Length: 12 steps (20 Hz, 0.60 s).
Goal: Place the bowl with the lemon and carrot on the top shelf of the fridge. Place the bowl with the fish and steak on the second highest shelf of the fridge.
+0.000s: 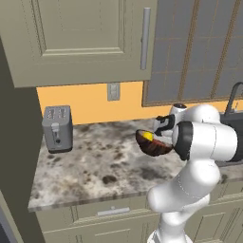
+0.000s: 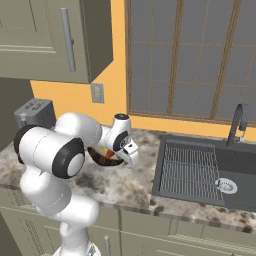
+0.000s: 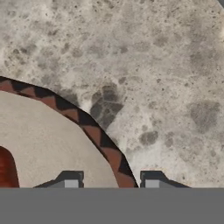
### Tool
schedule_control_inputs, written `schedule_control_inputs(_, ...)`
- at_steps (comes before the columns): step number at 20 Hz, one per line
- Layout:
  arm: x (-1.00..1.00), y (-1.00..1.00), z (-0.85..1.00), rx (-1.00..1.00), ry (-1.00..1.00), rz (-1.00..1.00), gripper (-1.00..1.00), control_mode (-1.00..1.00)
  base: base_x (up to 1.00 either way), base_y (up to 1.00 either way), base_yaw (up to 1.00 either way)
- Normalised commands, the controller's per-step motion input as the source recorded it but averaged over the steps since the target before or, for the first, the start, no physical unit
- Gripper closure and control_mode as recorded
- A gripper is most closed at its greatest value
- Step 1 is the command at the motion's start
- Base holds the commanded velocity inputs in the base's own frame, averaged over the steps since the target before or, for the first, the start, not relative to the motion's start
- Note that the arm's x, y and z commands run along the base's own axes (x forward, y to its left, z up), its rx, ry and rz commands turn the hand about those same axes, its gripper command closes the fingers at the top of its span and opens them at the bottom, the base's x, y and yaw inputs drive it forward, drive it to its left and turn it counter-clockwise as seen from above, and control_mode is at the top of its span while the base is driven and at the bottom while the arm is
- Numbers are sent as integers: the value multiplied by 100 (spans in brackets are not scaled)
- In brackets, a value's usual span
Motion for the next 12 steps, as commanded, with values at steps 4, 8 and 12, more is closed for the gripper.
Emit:
schedule_control_inputs(4, -9, 4, 18, 0, -6, -7, 100, -100, 0, 0, 0)
schedule_control_inputs(8, -29, 13, 76, 0, -16, -15, 100, -100, 0, 0, 0)
schedule_control_inputs(12, -27, 17, 96, 0, -20, -20, 100, -100, 0, 0, 0)
